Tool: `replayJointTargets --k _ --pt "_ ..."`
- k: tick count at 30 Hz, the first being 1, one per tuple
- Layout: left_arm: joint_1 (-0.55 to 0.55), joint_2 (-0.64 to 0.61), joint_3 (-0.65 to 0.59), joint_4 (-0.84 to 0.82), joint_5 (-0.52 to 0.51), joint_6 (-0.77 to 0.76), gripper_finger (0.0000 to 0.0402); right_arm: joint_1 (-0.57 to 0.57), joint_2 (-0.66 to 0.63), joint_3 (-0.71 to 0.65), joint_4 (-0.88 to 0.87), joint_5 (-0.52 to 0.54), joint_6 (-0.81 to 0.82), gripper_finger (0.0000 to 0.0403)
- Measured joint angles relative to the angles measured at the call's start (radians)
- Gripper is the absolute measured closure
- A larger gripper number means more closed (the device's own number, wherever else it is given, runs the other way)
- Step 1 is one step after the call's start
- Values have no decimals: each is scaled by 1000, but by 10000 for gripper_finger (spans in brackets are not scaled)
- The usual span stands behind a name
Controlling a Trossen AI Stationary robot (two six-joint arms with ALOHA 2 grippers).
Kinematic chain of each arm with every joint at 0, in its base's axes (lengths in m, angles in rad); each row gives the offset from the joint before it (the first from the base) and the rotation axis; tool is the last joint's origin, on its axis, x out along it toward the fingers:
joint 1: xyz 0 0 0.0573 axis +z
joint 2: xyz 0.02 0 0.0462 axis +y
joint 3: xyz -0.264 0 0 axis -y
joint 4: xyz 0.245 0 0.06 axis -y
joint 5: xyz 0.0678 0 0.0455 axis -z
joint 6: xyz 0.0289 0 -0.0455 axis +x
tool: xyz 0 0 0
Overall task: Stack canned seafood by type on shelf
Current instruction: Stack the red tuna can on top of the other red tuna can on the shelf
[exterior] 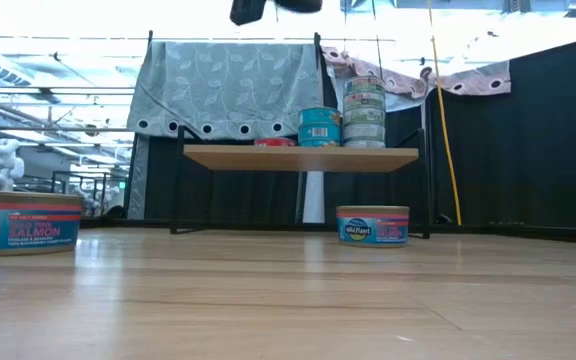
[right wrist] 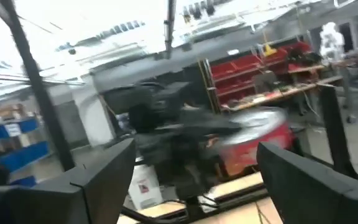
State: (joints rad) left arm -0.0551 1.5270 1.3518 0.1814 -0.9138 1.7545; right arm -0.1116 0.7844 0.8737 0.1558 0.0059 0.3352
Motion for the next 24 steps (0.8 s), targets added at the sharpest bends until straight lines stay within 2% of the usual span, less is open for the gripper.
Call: replayJointTargets --k 3,7,10,13,19,24 --pt "105 -38 0 -167 53 -198 261 29 -48 0 -72 -7 -2 82" --pt "259 -74 0 -412 294 -459 261 75 -59 0 -203 -7 -19 83" --pt "370 -64 0 -537 469 -548 261 106 -48 0 -270 -7 -30 83" --pt "441 -32 0 -528 574 -565 261 133 -26 0 -317 -7 -42 83" --pt "505 32 0 -558 592 -572 261 175 9 0 -333 -7 -51 83" --pt "496 73 0 -569 591 -571 261 192 12 -1 -363 -3 -65 83"
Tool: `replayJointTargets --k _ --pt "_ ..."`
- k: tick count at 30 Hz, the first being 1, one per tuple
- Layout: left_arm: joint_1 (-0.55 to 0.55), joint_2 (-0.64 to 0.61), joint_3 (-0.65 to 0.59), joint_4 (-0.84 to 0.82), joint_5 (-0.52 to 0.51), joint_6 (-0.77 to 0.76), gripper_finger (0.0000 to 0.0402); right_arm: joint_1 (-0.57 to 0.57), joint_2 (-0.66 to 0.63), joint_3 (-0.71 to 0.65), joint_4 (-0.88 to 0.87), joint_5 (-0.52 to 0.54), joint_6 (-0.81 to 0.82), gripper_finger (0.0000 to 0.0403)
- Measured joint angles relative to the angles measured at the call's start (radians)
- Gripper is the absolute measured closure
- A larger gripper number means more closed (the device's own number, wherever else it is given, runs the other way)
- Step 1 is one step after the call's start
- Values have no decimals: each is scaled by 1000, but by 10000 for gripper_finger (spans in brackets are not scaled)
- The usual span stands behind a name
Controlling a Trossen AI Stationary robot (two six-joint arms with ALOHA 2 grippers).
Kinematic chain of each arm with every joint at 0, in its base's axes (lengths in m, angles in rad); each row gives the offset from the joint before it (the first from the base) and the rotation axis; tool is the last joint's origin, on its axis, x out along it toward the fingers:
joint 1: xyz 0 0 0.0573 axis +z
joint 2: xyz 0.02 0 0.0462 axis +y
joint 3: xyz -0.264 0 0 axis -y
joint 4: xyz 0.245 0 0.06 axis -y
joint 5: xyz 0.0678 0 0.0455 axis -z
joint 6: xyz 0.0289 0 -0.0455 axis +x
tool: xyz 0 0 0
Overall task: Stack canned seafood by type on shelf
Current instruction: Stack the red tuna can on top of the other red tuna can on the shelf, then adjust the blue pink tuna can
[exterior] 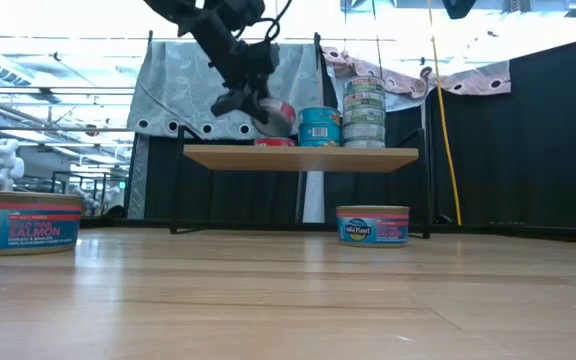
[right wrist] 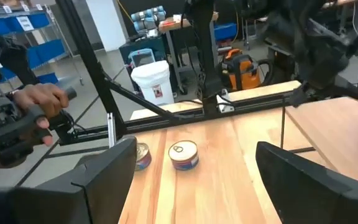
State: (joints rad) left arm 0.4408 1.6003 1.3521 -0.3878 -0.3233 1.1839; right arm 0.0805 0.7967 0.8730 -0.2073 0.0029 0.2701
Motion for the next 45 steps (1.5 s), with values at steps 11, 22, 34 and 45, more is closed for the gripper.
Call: replayJointTargets --k 11,22,34,45 --pt "-4 40 0 16 -73 6 244 0 0 0 -6 2 -3 83" --pt "-21 41 0 23 0 -65 185 0 0 0 -9 2 -3 83" --pt "18 40 14 20 103 -146 175 0 0 0 -32 2 -3 83" --pt "37 40 14 14 226 -282 175 0 0 0 -56 1 -4 83"
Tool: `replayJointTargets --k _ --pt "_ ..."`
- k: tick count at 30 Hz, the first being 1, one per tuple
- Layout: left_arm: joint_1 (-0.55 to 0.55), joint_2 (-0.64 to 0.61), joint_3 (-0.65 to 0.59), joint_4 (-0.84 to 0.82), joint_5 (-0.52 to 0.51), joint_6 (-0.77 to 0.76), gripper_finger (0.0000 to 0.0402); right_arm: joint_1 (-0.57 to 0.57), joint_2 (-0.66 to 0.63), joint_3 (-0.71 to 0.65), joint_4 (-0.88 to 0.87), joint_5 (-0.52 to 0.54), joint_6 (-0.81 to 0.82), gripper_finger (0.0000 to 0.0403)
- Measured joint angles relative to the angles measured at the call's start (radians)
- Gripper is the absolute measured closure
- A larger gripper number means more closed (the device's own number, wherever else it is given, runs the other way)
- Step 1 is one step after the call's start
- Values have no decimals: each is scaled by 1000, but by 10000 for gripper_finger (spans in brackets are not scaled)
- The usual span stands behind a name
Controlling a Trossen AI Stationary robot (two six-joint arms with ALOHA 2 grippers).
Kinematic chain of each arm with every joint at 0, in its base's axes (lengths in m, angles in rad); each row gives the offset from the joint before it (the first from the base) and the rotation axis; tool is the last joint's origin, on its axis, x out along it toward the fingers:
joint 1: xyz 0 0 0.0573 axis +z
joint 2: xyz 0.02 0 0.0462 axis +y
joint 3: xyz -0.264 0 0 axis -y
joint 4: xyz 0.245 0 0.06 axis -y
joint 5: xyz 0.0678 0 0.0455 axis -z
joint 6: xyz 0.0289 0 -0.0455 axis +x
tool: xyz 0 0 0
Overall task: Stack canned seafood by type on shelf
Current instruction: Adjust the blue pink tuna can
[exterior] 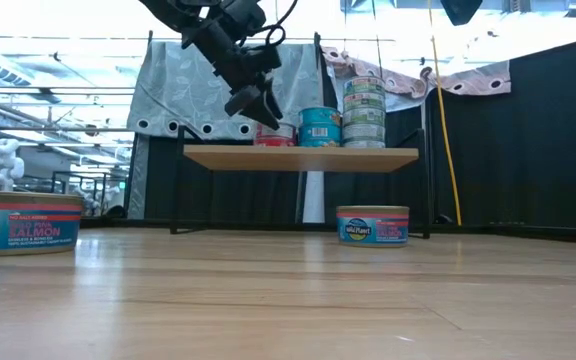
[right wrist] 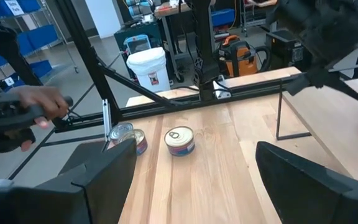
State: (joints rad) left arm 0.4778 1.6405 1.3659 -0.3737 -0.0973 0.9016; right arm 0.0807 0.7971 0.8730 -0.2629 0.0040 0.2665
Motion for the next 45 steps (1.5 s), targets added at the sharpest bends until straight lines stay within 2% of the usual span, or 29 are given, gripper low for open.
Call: replayJointTargets --k 4,8,12,16,22,31,39,42,45 --pt "-11 -10 0 -11 -12 -31 175 0 1 0 -13 0 2 83" --pt "-69 -64 0 -63 -12 -87 175 3 8 -1 -59 1 6 83" --pt "-178 -142 0 -146 -6 -164 175 24 20 -53 -48 5 0 83" --pt "-314 -218 1 -209 19 -305 175 38 34 -120 17 5 -17 83" --pt "-515 -268 1 -300 20 -622 176 40 67 -130 23 -27 -42 83" --pt "-834 -241 0 -440 18 -1051 176 71 136 -130 68 -62 30 83" --pt "-1127 -174 0 -510 -73 -1467 176 127 194 -130 135 -62 38 83" --pt "-1212 -129 0 -561 -123 -1638 176 139 217 -130 139 -61 37 83" --pt "-1288 -68 0 -606 -131 -1802 179 145 242 -130 141 -61 37 83"
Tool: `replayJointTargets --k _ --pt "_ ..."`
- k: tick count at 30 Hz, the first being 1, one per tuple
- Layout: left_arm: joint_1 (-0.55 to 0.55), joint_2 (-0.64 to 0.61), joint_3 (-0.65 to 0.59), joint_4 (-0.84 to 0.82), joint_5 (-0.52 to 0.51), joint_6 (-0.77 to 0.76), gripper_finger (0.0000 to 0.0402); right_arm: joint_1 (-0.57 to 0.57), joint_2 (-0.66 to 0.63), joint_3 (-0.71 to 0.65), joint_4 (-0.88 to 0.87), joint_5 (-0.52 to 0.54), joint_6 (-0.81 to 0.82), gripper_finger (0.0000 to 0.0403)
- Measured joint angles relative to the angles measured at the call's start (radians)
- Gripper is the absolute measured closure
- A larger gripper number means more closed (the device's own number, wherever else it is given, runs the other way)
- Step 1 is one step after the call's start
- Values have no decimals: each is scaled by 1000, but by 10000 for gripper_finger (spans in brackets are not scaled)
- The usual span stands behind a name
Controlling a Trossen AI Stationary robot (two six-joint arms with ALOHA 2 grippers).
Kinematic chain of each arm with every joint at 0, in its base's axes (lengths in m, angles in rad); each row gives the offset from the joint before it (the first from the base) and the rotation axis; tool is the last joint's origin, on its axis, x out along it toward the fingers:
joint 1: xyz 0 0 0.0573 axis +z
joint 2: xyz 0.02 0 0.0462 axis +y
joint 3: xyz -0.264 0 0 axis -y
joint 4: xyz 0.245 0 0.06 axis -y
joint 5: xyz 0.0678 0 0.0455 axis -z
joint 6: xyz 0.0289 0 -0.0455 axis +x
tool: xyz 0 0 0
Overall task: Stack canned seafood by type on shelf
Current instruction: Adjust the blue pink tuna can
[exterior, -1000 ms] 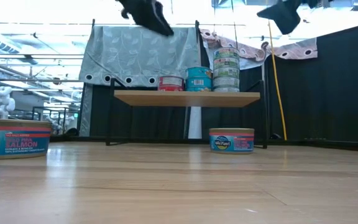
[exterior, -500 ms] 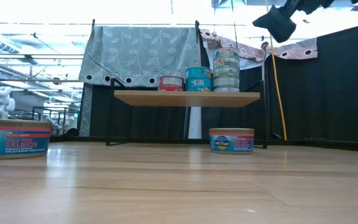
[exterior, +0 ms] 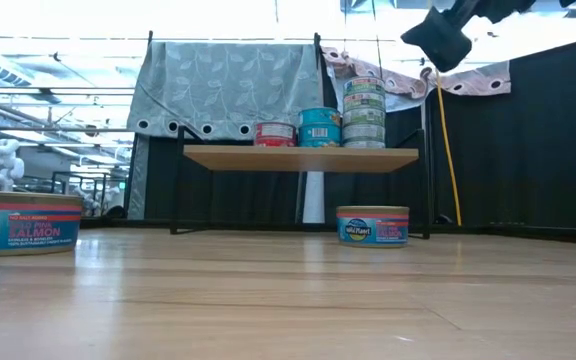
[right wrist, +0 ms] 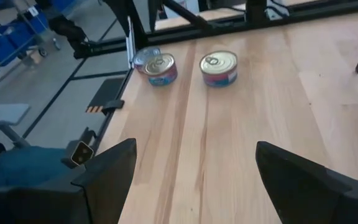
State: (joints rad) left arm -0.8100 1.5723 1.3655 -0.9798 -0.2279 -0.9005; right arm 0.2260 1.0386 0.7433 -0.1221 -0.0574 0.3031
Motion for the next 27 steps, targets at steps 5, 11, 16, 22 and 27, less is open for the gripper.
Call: replayJointTargets --k 5,11,16,22,27 --pt "-85 123 0 -7 15 -117 222 2 48 0 17 2 -3 83" --pt "-123 253 0 -9 84 -193 298 1 90 0 104 3 -27 83" --pt "-121 326 0 -32 105 -191 352 1 95 0 128 2 -43 83" --pt "-101 348 2 -132 54 -162 392 1 92 0 158 0 -66 83" --pt "-52 355 -1 -141 -102 -44 397 1 92 0 154 -3 -84 83"
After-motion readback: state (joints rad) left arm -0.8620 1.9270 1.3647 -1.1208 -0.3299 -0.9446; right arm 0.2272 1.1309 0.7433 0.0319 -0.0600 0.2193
